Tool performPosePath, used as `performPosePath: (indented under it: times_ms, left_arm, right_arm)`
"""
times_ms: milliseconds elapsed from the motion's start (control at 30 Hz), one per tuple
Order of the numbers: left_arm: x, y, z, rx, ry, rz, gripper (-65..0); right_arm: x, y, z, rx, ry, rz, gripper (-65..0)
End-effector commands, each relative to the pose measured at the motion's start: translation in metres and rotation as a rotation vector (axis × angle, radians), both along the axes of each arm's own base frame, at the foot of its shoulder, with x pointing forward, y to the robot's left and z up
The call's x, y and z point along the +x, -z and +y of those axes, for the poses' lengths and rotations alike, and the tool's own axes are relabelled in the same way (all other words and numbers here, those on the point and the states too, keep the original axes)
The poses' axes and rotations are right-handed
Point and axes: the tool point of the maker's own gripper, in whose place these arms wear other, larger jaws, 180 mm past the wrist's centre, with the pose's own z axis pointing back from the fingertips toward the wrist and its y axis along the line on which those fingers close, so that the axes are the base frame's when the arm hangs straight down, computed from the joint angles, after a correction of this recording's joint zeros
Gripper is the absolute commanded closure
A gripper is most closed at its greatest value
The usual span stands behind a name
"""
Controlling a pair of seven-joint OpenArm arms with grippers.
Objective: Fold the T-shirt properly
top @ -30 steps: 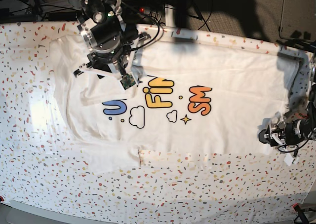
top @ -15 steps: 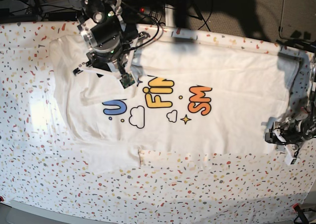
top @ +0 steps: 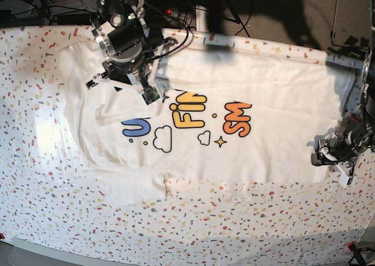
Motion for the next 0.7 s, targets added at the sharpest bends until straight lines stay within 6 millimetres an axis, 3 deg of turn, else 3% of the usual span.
performPosePath:
  times_ms: [0, 333, 400, 567, 667]
  left_arm:
    - [0.010, -0.014, 0.002, -0.011, -0.007, -0.018, -35.2]
    - [0.010, -0.019, -0.006, -0.046, 0.022, 0.034, -33.9]
    - [0.012, -0.021, -0.005, -0.048, 0.016, 0.016, -27.3]
    - [0.024, -0.033, -0.004, -0.066, -0.007, -0.069, 0.0]
    - [0.028, -0.038, -0.004, -0.074, -0.018, -0.107, 0.0]
  right_arm:
    - [0.005, -0.009, 0.001, 0.009, 0.001, -0.038, -17.1]
    - [0.008, -0.011, 0.003, 0.016, -0.006, -0.053, -17.1]
    - [0.009, -0.013, 0.004, 0.022, -0.012, -0.065, -17.1]
    - [0.018, -0.021, 0.012, 0.054, -0.042, -0.129, -17.1]
    - [0.033, -0.033, 0.015, 0.132, -0.027, -0.195, -17.1]
